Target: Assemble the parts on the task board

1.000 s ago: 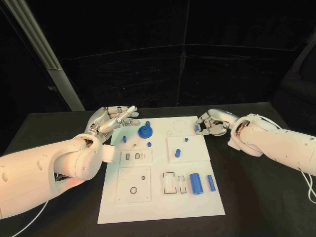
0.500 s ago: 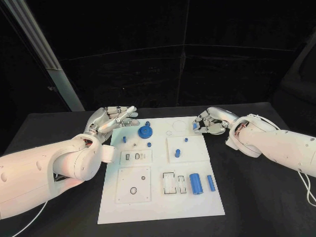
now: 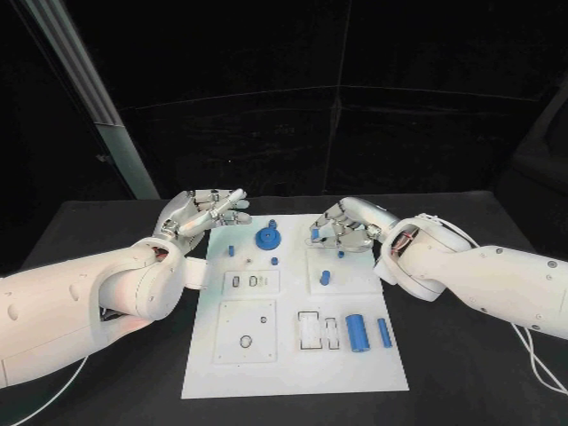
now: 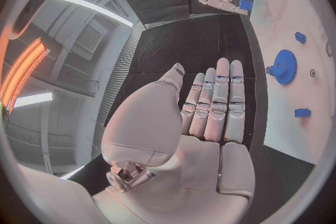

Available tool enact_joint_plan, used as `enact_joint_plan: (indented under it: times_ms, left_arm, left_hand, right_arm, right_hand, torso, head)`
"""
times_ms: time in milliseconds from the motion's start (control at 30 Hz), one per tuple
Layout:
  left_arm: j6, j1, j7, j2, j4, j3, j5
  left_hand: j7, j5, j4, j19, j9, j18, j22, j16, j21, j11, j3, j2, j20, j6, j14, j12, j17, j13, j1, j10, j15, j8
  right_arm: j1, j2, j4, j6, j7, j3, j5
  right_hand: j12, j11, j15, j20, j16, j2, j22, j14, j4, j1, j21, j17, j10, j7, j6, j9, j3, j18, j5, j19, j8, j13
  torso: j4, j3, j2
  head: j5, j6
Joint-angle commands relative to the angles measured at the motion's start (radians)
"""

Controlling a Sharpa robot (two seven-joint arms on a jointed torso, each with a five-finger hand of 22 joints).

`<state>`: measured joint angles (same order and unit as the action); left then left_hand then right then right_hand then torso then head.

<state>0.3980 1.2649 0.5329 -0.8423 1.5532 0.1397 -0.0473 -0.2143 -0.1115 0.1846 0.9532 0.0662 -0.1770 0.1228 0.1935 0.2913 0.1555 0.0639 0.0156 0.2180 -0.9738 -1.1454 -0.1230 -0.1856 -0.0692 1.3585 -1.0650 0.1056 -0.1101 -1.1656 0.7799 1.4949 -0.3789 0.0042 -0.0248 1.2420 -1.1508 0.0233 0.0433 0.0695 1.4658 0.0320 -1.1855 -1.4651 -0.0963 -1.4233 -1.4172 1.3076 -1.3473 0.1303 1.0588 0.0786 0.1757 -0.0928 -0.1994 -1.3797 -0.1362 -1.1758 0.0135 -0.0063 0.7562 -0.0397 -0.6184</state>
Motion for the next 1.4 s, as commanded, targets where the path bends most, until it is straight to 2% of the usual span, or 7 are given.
enact_joint_plan:
  times_ms: [33,200,333,367,567,900,1400]
  left_arm:
    - [-0.013,0.003,-0.004,0.001,-0.003,-0.001,0.005]
    - [-0.016,0.009,-0.007,0.004,-0.012,-0.001,-0.007]
    - [-0.018,0.014,-0.008,0.005,-0.018,-0.001,-0.012]
    - [-0.018,0.016,-0.008,0.006,-0.020,-0.001,-0.012]
    - [-0.019,0.022,-0.007,0.010,-0.026,-0.001,-0.014]
    - [-0.023,0.025,-0.008,0.021,-0.030,-0.001,-0.014]
    - [-0.027,0.025,-0.011,0.024,-0.031,-0.001,-0.014]
  left_hand:
    - [-0.005,0.002,-0.007,0.002,-0.001,-0.006,-0.001,-0.007,-0.006,0.006,0.001,-0.002,0.005,-0.005,0.001,0.006,-0.002,0.001,0.008,-0.003,0.006,0.007]
    - [-0.003,0.003,-0.015,0.003,-0.001,-0.007,-0.002,-0.009,-0.007,0.005,0.003,-0.004,0.005,-0.006,0.000,0.008,-0.003,0.001,0.016,-0.005,0.005,0.009]
    - [-0.003,0.003,-0.019,0.003,-0.001,-0.007,-0.003,-0.011,-0.008,0.005,0.004,-0.005,0.005,-0.006,0.000,0.009,-0.004,0.001,0.019,-0.005,0.005,0.010]
    - [-0.003,0.003,-0.019,0.003,-0.001,-0.007,-0.003,-0.011,-0.008,0.005,0.004,-0.006,0.005,-0.006,0.000,0.009,-0.004,0.001,0.019,-0.005,0.005,0.010]
    - [-0.003,0.003,-0.019,0.003,-0.001,-0.007,-0.003,-0.011,-0.008,0.005,0.004,-0.006,0.005,-0.006,0.000,0.010,-0.004,0.001,0.019,-0.005,0.005,0.010]
    - [-0.003,0.003,-0.019,0.003,-0.001,-0.007,-0.003,-0.011,-0.008,0.005,0.004,-0.006,0.005,-0.006,0.000,0.010,-0.004,0.001,0.019,-0.005,0.005,0.010]
    - [-0.003,0.003,-0.020,0.003,-0.001,-0.007,-0.003,-0.012,-0.008,0.005,0.004,-0.006,0.005,-0.006,0.000,0.010,-0.004,0.002,0.019,-0.005,0.005,0.011]
  right_arm:
    - [-0.002,-0.035,0.009,-0.005,-0.137,0.000,0.092]
    - [0.001,-0.112,-0.009,0.038,-0.186,0.003,0.186]
    - [0.004,-0.147,-0.012,0.061,-0.203,0.022,0.233]
    - [0.005,-0.156,-0.014,0.068,-0.207,0.026,0.243]
    - [0.022,-0.196,-0.020,0.101,-0.225,0.036,0.289]
    - [0.051,-0.240,-0.043,0.118,-0.226,0.038,0.330]
    - [0.056,-0.249,-0.061,0.124,-0.236,0.038,0.363]
  right_hand:
    - [-0.001,-0.002,0.005,-0.006,0.001,-0.003,0.002,-0.064,-0.009,0.022,-0.001,0.049,-0.007,-0.025,0.034,0.017,0.013,0.016,-0.009,0.000,-0.009,0.000]
    - [-0.004,-0.001,0.005,-0.006,0.002,-0.006,0.000,-0.065,-0.011,0.037,-0.001,0.054,-0.010,-0.024,0.029,0.017,0.025,0.016,-0.039,-0.002,-0.003,-0.005]
    - [-0.005,0.001,0.003,-0.005,0.002,-0.011,0.000,-0.065,-0.012,0.045,-0.001,0.054,-0.011,-0.021,0.023,0.015,0.028,0.017,-0.043,-0.002,0.002,-0.007]
    - [-0.005,0.001,0.003,-0.005,0.002,-0.011,0.000,-0.065,-0.012,0.046,-0.001,0.054,-0.011,-0.021,0.022,0.015,0.028,0.017,-0.043,-0.002,0.003,-0.007]
    - [-0.004,0.002,0.002,-0.004,0.001,-0.020,0.002,-0.065,-0.009,0.050,0.000,0.052,-0.010,-0.019,0.018,0.014,0.031,0.016,-0.038,-0.001,0.007,-0.007]
    - [-0.002,0.003,0.001,-0.003,0.000,-0.025,0.002,-0.065,-0.006,0.050,0.000,0.050,-0.009,-0.018,0.018,0.014,0.033,0.016,-0.035,-0.001,0.009,-0.005]
    - [-0.002,0.003,0.001,-0.003,0.001,-0.027,0.002,-0.065,-0.004,0.051,0.000,0.051,-0.008,-0.018,0.017,0.014,0.034,0.016,-0.035,-0.001,0.010,-0.006]
  torso:
    - [0.0089,-0.0056,-0.006]
    - [0.0144,-0.0128,-0.011]
    - [0.0167,-0.0182,-0.012]
    - [0.0146,-0.0171,-0.012]
    - [0.0133,-0.0233,-0.013]
    - [0.0137,-0.0207,-0.013]
    - [0.0146,-0.0195,-0.013]
  head:
    - [0.012,-0.006]
    - [0.017,-0.013]
    - [0.024,-0.021]
    - [0.026,-0.022]
    - [0.035,-0.029]
    - [0.047,-0.030]
    - [0.055,-0.040]
